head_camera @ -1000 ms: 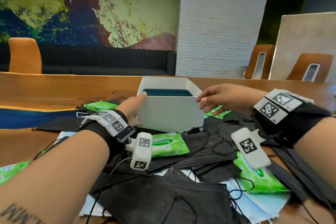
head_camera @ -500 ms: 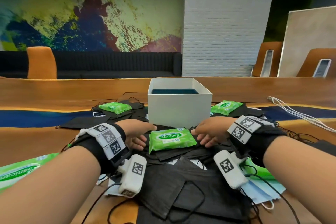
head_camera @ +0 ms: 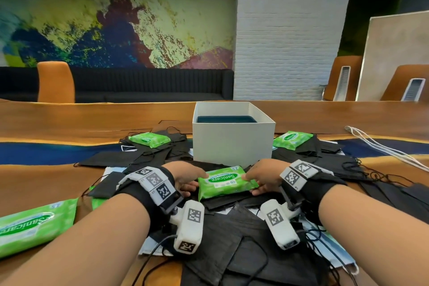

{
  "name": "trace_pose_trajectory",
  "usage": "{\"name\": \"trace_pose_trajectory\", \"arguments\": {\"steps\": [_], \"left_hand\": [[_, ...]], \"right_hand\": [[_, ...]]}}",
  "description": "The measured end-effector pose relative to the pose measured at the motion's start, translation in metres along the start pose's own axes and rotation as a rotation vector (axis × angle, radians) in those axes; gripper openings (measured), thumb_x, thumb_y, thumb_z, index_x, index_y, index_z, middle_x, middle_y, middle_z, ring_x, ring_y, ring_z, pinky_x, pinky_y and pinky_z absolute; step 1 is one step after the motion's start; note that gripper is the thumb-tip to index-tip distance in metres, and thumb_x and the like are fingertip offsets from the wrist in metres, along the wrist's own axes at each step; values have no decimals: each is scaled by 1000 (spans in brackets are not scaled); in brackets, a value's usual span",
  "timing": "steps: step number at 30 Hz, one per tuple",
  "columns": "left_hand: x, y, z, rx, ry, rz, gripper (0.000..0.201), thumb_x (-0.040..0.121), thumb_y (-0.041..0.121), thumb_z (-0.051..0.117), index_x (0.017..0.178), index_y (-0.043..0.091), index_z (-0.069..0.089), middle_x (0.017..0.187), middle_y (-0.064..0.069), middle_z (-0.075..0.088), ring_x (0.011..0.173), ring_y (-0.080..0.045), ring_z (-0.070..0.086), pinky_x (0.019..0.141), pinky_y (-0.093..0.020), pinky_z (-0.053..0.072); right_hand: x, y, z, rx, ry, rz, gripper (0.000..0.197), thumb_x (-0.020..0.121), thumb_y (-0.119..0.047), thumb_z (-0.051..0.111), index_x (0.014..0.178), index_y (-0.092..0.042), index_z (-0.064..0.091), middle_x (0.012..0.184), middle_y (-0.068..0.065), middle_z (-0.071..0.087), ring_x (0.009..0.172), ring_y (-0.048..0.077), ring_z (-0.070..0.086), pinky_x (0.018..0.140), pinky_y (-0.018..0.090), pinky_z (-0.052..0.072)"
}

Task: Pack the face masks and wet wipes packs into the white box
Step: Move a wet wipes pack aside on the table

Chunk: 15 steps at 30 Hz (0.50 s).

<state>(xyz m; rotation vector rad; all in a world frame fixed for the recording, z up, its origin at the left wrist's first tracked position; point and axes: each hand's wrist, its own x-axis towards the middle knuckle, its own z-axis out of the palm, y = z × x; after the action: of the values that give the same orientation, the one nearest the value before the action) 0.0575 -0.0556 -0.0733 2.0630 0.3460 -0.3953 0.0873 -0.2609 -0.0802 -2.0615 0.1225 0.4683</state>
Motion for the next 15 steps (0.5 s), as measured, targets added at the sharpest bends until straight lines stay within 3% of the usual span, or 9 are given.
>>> {"name": "trace_pose_trajectory", "arguments": {"steps": [2, 5, 9, 12, 15], "left_hand": [[1, 0, 2, 7, 2, 10, 24, 93, 27, 59, 111, 12, 55, 80, 0, 49, 64, -9, 44, 54, -20, 39], [2, 1, 6, 9, -2, 36, 21, 90, 18, 62, 108, 14, 52, 90, 0, 55, 71, -9, 49, 58, -23, 44], [0, 3, 10, 3, -4, 76, 23, 86, 6, 65, 101, 14, 50, 115, -8, 58, 90, -17, 55, 68, -29, 49], [-2, 4, 12, -29, -78, 136, 30, 84, 5, 68, 108, 14, 51, 114, -8, 61, 90, -18, 57, 61, -27, 47], [-4, 9, 17, -142, -146, 242, 30, 84, 0, 66, 107, 13, 52, 97, -6, 65, 74, -14, 57, 53, -20, 46]], "right_hand": [[0, 1, 0, -9, -24, -13, 33, 87, -13, 66, 112, 4, 55, 94, 15, 51, 74, 21, 54, 57, 29, 53], [-1, 1, 0, -63, -49, -18, 32, 86, -17, 68, 109, 3, 58, 95, 15, 63, 75, 20, 60, 69, 32, 53], [-2, 4, -6, -88, -56, -20, 49, 71, -23, 80, 108, 4, 59, 92, 14, 59, 76, 24, 60, 82, 38, 55], [-10, 5, -15, 55, -76, -45, 61, 59, -19, 82, 110, 4, 60, 101, 14, 65, 91, 29, 65, 95, 47, 50], [-25, -1, -28, 231, -80, -102, 52, 67, -13, 80, 113, 0, 63, 107, 18, 70, 102, 33, 66, 91, 47, 52]]}}
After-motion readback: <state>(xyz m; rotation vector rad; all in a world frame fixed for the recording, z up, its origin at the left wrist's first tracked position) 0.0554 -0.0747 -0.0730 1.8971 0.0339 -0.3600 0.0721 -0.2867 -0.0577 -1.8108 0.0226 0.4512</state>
